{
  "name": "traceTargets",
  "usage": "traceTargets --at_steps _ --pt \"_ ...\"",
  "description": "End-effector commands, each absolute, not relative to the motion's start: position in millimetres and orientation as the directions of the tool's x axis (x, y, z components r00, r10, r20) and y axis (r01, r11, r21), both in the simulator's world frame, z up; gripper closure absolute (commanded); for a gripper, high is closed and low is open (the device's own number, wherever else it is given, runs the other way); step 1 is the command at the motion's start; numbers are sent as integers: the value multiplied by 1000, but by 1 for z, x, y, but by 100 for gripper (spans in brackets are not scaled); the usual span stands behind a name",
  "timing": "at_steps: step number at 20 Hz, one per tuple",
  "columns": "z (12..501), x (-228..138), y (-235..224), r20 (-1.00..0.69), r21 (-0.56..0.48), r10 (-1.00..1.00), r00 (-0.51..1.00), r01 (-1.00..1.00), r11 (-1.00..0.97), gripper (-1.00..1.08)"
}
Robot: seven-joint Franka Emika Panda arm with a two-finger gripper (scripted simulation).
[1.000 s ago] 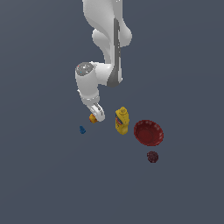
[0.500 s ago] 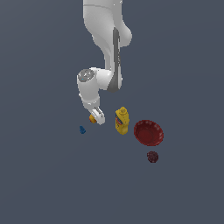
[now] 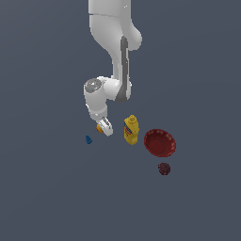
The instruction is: Pick up a designated object from a clutter of objects.
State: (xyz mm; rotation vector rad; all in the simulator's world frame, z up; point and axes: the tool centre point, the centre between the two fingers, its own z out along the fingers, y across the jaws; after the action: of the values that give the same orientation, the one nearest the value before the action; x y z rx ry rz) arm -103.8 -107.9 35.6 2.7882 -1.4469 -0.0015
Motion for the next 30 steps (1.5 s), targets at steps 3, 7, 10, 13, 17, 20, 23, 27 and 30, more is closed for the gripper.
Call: traceTargets --at_steps 3,7,10,13,17,20,23,27,30 --pt "35 -103 -107 0 0 -816 578 -816 -578 108" --pt "35 -103 -107 0 0 -816 578 -816 -578 108" --pt "36 -103 -108 0 0 -818 576 -818 -576 108" --pt "39 -103 -108 0 0 -818 576 -818 -576 108" --pt "50 -103 -111 -1 0 -818 576 -818 -576 108" --pt "62 -103 -114 -1 0 -818 576 -818 -576 108" --pt "79 -103 -118 -1 0 -818 575 -818 -575 108" --pt "108 -102 -125 -1 1 -818 575 -818 -575 108" --pt "133 -102 -131 0 2 -819 574 -819 -574 108"
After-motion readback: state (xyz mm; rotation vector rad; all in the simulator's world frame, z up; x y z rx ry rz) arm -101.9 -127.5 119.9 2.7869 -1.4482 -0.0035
